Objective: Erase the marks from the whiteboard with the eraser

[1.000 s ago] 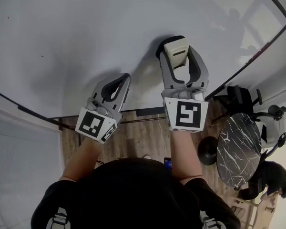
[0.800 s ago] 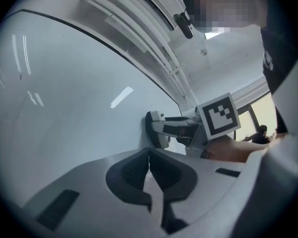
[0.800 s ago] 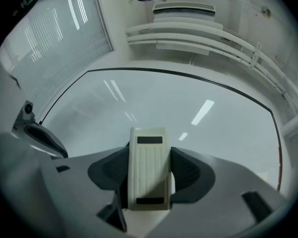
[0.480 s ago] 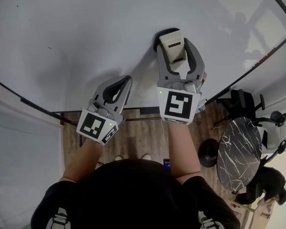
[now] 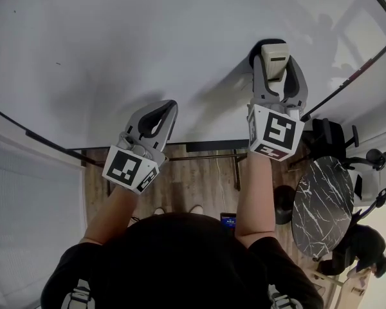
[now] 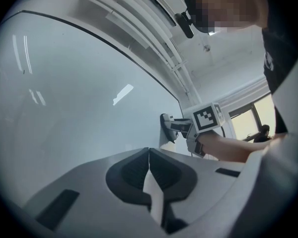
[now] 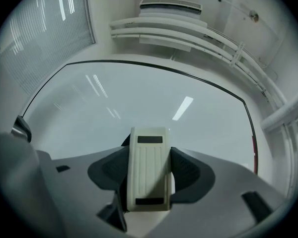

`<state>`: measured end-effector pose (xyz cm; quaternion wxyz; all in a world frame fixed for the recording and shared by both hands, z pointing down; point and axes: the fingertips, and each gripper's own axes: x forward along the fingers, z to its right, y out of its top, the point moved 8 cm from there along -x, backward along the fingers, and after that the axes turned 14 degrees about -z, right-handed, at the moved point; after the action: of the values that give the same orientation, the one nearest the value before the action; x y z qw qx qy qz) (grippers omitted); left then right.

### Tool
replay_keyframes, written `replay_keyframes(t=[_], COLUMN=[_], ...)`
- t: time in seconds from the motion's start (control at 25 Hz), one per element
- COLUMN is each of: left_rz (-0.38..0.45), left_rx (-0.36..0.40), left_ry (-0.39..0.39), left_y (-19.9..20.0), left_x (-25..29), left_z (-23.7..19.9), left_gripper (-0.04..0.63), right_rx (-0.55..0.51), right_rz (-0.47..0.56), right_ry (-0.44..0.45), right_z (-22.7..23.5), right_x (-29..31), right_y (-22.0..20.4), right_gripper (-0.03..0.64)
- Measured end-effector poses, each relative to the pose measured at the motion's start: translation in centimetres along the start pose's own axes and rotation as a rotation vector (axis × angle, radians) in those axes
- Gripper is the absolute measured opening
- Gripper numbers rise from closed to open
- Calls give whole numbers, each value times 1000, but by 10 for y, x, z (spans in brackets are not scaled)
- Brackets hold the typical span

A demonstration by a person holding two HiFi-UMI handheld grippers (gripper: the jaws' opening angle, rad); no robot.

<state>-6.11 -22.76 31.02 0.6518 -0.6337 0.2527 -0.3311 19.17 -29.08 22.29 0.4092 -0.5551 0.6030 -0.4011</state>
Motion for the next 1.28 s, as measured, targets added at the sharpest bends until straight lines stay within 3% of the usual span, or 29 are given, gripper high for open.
replay_keyframes(t=[0.36,0.68,1.0,1.28], left_rz=[-18,-21,-35,-34], left_rx=[0,1,33,59], left_ry=[-1,13,52,114], left_y=[-2,-5,2,8], left_x=[13,18,15,2], left_z=[14,21,24,17], left_gripper=[5,5,5,5], right_rx=[131,125,154,168], right_rz=[-58,-70,-19,32], right_ry=[-84,-79,-25,163], right_z=[84,98,99,86], right_x=[0,0,-14,-40], right_y=[-43,-58,-54,-41], right_gripper=[250,251,252,253])
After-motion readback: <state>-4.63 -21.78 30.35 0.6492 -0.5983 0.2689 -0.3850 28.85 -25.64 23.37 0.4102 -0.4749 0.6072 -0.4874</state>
